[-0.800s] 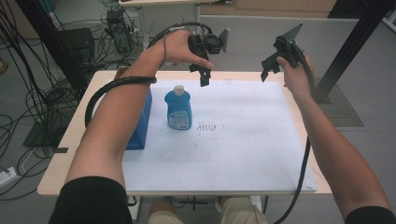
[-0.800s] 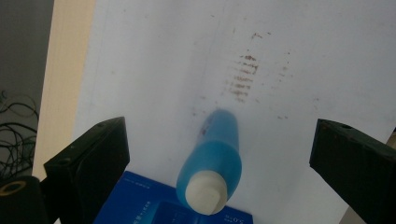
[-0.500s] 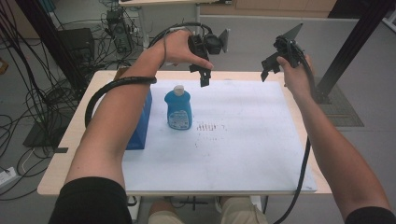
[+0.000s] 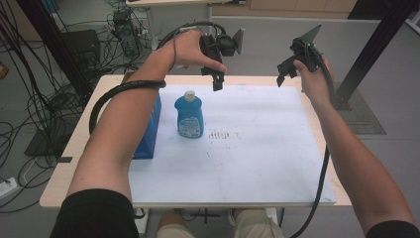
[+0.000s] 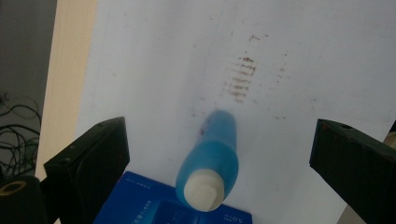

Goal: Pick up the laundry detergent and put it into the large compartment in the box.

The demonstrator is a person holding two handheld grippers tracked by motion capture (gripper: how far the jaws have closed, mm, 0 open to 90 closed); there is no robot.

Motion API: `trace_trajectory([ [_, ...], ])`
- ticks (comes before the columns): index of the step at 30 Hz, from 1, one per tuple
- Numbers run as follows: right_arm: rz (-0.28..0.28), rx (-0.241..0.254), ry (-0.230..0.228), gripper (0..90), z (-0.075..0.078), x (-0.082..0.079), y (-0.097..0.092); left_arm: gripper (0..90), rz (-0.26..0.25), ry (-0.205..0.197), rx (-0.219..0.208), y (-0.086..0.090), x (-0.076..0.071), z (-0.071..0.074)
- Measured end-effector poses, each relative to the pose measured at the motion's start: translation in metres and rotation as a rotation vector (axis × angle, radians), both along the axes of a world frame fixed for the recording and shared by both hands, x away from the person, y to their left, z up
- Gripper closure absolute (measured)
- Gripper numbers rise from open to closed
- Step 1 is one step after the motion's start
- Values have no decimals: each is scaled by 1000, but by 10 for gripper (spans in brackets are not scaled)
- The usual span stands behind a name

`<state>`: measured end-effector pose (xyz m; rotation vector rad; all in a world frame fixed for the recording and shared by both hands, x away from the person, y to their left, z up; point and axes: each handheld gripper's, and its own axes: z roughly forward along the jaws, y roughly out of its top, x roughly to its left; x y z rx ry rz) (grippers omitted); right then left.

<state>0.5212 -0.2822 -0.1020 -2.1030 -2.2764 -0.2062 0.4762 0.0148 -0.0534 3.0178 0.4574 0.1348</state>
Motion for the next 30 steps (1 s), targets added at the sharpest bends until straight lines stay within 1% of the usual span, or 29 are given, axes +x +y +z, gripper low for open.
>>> trace_trajectory([
  [23, 5, -4, -6, 72, 2, -2, 0, 52, 0, -10, -1, 1, -1, 1],
  [30, 3, -6, -5, 72, 3, -2, 0, 52, 2, -7, 2, 1, -1, 1],
])
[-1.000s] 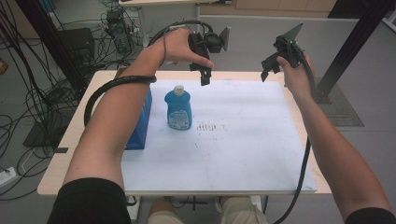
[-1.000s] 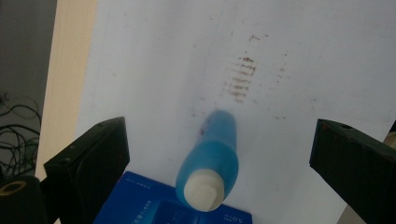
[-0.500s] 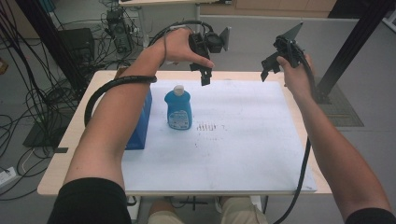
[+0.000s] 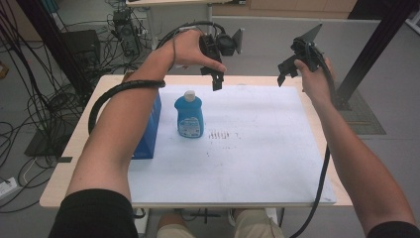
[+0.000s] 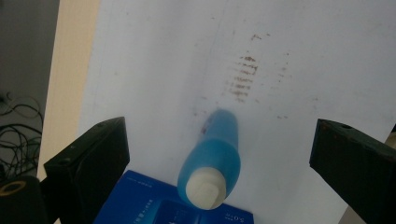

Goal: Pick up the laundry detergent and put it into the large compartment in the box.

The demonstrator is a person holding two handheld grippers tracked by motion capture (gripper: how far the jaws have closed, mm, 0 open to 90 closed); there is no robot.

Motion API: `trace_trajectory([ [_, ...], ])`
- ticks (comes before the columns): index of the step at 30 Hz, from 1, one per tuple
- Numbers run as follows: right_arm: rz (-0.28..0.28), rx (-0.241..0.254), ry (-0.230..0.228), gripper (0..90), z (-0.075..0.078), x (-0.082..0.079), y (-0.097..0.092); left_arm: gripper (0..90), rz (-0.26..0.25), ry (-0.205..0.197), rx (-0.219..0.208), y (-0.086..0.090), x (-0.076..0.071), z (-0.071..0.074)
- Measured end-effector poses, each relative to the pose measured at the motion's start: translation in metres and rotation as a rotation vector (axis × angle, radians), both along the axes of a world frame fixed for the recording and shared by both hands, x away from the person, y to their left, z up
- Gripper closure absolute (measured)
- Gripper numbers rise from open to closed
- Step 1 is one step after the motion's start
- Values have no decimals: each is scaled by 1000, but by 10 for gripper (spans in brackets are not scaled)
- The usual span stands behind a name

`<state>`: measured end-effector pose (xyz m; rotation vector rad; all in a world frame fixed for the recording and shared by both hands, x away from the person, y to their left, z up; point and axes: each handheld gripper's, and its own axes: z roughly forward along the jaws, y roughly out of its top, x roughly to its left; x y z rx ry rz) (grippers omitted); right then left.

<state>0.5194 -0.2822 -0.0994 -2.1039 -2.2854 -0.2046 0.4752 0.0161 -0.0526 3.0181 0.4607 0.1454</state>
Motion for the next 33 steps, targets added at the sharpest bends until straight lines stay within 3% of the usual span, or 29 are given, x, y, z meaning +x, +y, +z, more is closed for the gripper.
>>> trace_trajectory([
  [33, 0, -8, 3, 72, 0, 1, 3, 52, 7, -3, -1, 8, 0, 2],
])
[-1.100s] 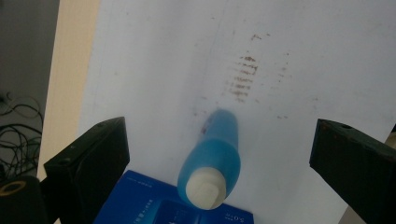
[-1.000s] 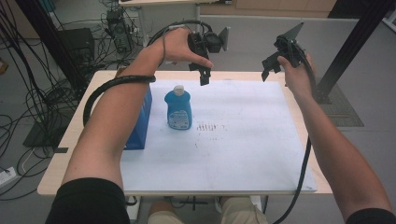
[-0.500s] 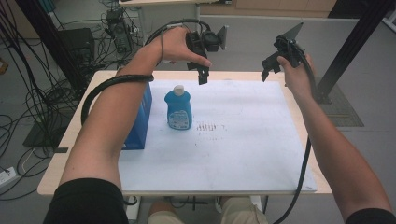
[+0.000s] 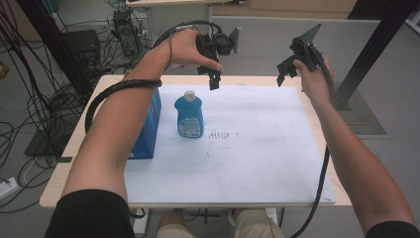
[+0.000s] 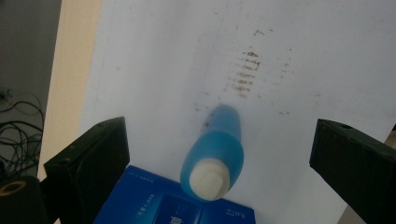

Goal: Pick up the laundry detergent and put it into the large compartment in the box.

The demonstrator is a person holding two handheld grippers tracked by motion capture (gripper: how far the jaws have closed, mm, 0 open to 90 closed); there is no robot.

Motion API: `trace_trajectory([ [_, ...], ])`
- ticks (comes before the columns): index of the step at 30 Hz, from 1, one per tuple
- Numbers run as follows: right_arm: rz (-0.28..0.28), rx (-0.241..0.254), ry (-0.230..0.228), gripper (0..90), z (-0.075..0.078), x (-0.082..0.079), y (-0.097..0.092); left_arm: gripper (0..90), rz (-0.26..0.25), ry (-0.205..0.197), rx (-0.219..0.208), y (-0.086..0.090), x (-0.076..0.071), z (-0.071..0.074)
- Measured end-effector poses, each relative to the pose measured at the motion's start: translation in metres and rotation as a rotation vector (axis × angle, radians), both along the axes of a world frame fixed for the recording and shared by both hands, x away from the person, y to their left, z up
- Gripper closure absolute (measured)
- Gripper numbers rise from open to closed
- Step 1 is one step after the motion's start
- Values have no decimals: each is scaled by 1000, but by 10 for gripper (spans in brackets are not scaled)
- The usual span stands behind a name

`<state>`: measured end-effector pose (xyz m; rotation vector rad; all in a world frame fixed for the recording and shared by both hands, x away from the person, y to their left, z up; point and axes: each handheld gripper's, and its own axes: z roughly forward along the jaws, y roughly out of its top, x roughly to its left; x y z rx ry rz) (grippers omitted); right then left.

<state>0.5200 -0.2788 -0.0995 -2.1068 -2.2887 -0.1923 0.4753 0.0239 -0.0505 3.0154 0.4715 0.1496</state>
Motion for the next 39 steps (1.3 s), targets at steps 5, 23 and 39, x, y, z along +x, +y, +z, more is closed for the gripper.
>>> trace_trajectory([
  [5, -1, -2, -3, 72, 0, -1, 0, 52, 3, -2, 4, 2, 0, 1],
  [23, 6, -3, -2, 72, 0, -1, 4, 52, 33, -5, 10, 18, -4, 3],
  [39, 1, -6, -3, 72, 1, -3, 5, 52, 67, -14, 9, 42, -8, 4],
])
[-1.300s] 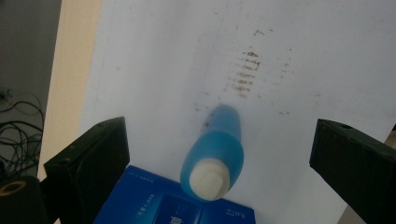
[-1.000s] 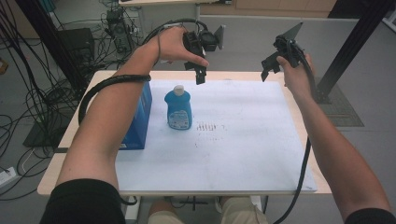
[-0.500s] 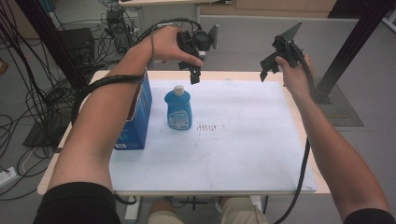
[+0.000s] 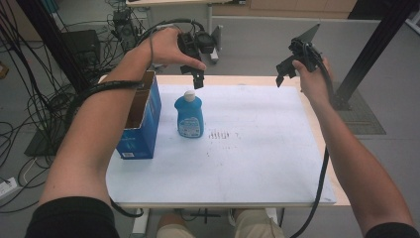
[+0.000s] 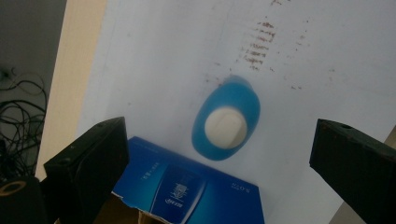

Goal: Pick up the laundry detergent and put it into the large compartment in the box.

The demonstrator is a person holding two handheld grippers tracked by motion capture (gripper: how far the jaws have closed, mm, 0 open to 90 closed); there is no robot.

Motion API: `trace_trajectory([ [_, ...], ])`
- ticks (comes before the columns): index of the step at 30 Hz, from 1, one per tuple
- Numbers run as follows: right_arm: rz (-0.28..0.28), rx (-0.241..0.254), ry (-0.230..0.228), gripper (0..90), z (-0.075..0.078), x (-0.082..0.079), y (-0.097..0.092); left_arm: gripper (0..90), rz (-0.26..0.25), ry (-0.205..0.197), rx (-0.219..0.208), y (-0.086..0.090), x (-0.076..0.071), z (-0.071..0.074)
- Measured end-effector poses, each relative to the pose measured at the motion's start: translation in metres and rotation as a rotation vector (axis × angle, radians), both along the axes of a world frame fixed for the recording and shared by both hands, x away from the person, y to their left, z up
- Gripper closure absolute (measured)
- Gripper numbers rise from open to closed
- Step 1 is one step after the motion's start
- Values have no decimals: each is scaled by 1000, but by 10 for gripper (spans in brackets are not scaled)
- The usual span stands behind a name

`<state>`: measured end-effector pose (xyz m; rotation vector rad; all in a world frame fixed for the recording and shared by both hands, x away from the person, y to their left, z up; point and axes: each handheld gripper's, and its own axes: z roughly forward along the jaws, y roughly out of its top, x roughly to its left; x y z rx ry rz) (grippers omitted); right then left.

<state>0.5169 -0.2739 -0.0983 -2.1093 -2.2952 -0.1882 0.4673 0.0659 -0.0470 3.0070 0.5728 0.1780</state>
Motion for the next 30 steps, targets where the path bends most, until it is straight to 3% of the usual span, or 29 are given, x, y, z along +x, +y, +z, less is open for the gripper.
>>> trace_trajectory([
  [5, 2, -1, 1, 72, 0, 0, -1, 54, 12, 2, 4, 10, 0, -1],
  [15, 0, 1, 1, 72, 0, 0, -1, 55, 10, 8, 15, 15, 0, -7],
  [30, -3, -9, 5, 72, 0, 0, 0, 58, -18, 40, 30, 9, 4, -36],
])
